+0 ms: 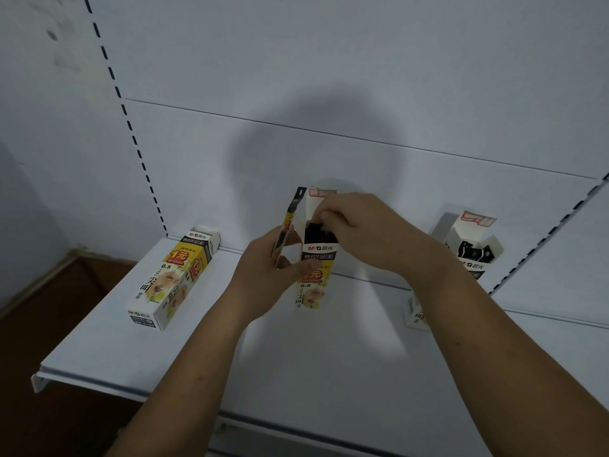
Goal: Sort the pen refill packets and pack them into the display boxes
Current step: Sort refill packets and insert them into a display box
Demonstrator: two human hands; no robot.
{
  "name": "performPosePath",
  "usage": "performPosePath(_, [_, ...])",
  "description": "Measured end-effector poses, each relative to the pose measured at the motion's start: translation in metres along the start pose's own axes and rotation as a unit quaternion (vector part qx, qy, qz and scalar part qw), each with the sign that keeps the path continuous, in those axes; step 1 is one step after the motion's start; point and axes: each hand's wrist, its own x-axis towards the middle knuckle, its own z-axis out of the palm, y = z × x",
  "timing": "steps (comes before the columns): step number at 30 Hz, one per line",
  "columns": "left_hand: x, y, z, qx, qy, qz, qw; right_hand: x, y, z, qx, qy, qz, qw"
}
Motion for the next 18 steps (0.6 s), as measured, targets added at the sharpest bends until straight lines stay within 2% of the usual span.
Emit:
performPosePath(4, [0.000, 0.000, -0.001, 0.010, 0.008, -0.001, 1.000, -0.010, 0.003, -0.001, 0.109, 0.093, -0.002, 0.990])
performPosePath(8, [-0.005, 0.003, -0.006, 0.016, 0.023, -0.025, 0.999, -0.016, 0.008, 0.006, 0.129, 0.128, -0.005, 0.983])
performPosePath(13, [-0.015, 0.019, -0.016, -0.065, 0.084, -0.032, 0.994, -0.026, 0.007, 0.006, 0.172, 0.209, -0.012, 0.963])
performPosePath(15, [-0.020, 0.029, -0.023, -0.064, 0.105, -0.013, 0.992, -0.032, 0.005, 0.005, 0.195, 0.230, -0.009, 0.953])
performPosePath(18, [-0.024, 0.054, -0.022, -0.043, 0.084, 0.056, 0.994, -0.041, -0.004, 0.000, 0.254, 0.226, -0.011, 0.940])
